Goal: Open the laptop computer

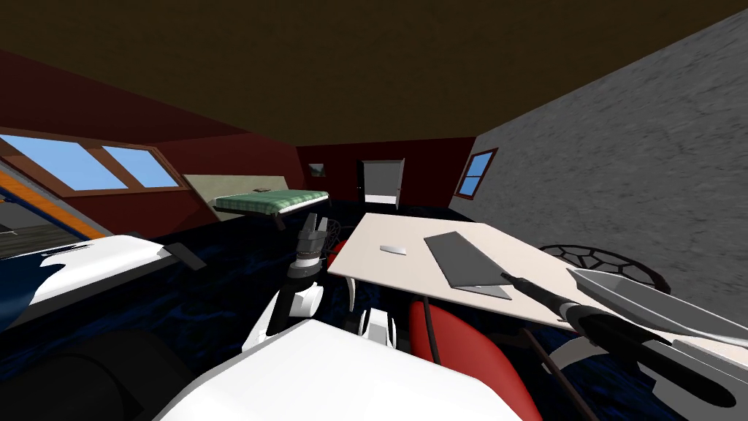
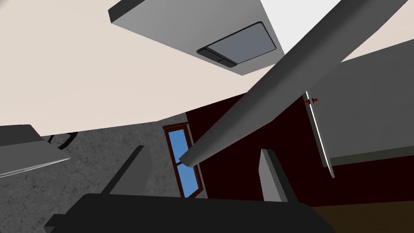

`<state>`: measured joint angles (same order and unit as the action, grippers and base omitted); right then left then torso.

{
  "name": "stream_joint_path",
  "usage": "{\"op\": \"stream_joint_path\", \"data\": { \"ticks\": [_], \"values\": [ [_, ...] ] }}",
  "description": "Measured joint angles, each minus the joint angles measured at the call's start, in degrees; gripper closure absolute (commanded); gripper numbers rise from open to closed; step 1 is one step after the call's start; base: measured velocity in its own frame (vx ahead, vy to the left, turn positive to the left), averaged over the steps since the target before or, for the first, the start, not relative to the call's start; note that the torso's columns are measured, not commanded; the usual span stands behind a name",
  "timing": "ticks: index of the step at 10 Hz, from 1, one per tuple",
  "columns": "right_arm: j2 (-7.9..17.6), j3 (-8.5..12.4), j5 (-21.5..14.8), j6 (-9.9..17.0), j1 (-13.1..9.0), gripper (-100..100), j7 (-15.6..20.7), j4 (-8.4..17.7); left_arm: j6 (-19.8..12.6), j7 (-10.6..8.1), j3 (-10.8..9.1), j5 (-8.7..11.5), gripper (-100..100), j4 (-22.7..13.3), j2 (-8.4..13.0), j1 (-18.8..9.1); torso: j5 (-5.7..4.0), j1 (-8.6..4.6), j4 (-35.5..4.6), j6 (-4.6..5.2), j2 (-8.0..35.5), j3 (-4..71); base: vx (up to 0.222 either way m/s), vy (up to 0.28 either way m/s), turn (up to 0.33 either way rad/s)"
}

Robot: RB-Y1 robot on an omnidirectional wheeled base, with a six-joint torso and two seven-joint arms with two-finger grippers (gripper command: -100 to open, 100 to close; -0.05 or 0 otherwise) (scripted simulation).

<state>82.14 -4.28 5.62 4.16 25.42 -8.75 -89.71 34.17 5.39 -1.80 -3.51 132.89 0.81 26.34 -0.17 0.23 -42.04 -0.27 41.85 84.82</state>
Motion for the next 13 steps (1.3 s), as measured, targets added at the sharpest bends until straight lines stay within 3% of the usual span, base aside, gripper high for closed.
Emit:
{"op": "stream_joint_path", "data": {
  "ticks": [2,3,8,9,13],
  "values": [
    [3.0,1.3,1.1,0.5,1.2,-100,-1.1,-1.5,0.0,0.0,0.01,0.0,0,0.0,0.0,0.0,0.23,-0.02,-0.3,0.25,0.5,-0.3,0.009,0.005,-0.078],
    [4.6,0.6,1.9,0.7,0.3,-100,-1.7,-1.8,0.0,0.0,0.01,0.0,0,0.0,0.0,0.0,0.18,-0.18,-0.3,0.25,0.5,-0.3,0.011,0.004,-0.049],
    [10.4,3.3,4.0,2.8,3.0,-100,-4.2,-6.5,0.0,0.0,0.01,0.0,0,0.0,0.0,0.0,0.17,-0.23,-0.2,0.27,0.4,-0.2,0.013,0.004,-0.045],
    [10.5,3.4,4.1,2.8,3.1,0,-4.3,-6.6,0.0,0.0,0.01,0.0,0,0.0,0.0,0.0,0.15,-0.25,-0.2,0.26,0.4,-0.3,0.0,0.0,0.0],
    [10.5,3.4,4.1,2.8,3.1,0,-4.3,-6.6,0.0,0.0,0.01,0.0,0,0.0,0.0,0.0,0.17,-0.23,-0.2,0.27,0.4,-0.2,0.0,0.0,0.0]
  ]
}}
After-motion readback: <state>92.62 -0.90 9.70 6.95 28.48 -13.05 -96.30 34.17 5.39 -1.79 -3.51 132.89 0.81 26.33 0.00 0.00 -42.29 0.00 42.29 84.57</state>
